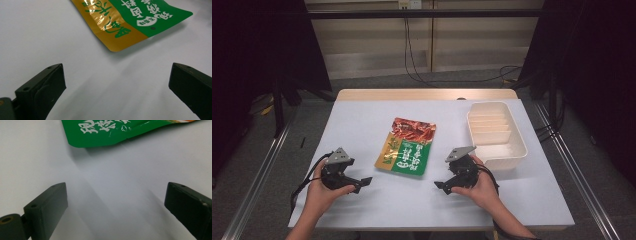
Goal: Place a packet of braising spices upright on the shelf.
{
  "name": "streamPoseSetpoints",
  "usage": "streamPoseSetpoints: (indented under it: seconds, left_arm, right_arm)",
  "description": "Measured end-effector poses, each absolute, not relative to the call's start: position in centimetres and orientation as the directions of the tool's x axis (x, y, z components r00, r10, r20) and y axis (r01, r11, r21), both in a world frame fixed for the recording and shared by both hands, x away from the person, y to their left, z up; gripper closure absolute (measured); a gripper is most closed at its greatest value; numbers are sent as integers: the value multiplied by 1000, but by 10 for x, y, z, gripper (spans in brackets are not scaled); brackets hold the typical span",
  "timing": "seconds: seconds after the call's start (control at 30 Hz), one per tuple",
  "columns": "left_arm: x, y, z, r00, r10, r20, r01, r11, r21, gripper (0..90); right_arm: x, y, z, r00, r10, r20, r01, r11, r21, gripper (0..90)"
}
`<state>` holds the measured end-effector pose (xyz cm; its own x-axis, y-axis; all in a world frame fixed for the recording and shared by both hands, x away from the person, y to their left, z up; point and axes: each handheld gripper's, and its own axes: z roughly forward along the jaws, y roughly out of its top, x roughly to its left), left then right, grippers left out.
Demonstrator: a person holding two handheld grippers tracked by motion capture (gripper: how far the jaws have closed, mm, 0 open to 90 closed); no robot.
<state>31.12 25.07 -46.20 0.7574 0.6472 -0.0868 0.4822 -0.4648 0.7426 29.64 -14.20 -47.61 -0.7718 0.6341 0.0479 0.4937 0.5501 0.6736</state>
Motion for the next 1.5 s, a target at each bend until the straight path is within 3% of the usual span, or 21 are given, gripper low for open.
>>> streamPoseSetpoints:
  seconds: [1.23, 1.5]
  left_arm:
    - [325, 232, -462, 725, 677, -130, 535, -434, 725, 12]
    - [334, 226, -464, 733, 665, -145, 548, -449, 706, 68]
  right_arm:
    - [296, -133, -466, -787, 611, 82, 487, 535, 691, 74]
    - [297, -133, -467, -790, 609, 66, 480, 549, 685, 73]
